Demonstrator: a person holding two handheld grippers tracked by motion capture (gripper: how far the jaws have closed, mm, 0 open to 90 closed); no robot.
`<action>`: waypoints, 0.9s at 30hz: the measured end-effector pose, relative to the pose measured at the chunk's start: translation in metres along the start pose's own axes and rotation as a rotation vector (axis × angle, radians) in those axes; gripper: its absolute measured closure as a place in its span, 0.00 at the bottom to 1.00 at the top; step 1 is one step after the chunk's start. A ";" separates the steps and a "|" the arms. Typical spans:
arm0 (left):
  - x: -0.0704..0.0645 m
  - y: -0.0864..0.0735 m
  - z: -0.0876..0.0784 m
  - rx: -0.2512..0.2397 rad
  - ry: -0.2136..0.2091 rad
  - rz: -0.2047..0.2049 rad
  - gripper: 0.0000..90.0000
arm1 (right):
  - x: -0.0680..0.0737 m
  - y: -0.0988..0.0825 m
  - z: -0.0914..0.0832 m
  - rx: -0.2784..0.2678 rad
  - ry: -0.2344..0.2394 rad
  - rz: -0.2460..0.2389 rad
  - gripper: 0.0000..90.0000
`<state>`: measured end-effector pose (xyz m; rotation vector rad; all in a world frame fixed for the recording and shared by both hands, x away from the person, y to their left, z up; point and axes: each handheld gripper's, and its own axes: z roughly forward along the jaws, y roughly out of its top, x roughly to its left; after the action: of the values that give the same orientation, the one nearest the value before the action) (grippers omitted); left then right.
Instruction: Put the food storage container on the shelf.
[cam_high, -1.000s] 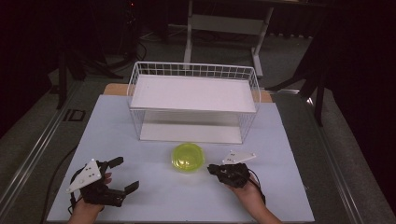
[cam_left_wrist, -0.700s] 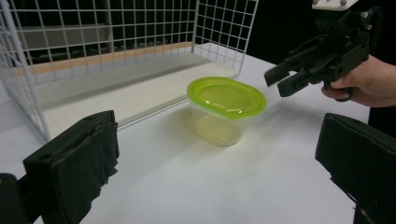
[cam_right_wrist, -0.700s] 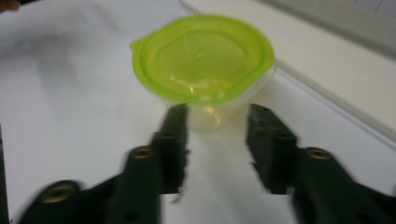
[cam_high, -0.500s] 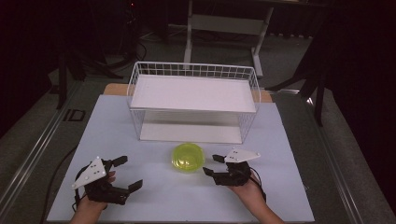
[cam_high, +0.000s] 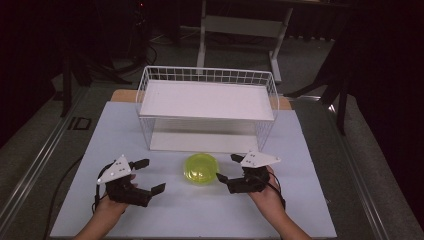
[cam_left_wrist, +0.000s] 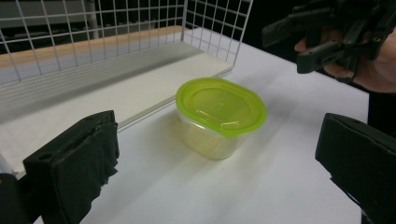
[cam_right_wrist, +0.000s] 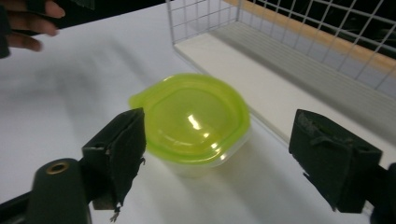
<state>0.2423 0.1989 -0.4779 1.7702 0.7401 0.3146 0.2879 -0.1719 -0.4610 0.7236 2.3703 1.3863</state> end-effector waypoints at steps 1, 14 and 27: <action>0.001 0.003 0.003 0.022 -0.003 0.003 0.00 | 0.001 0.000 0.001 0.006 -0.011 -0.023 0.29; 0.002 0.021 0.032 0.059 -0.019 -0.003 0.00 | -0.006 0.002 0.024 0.030 -0.012 0.044 0.22; 0.001 0.024 0.066 0.143 -0.045 -0.132 0.00 | -0.007 0.000 0.047 0.060 -0.029 0.121 0.12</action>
<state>0.2871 0.1455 -0.4776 1.8456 0.8598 0.1356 0.3173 -0.1419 -0.4842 0.9118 2.3900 1.3462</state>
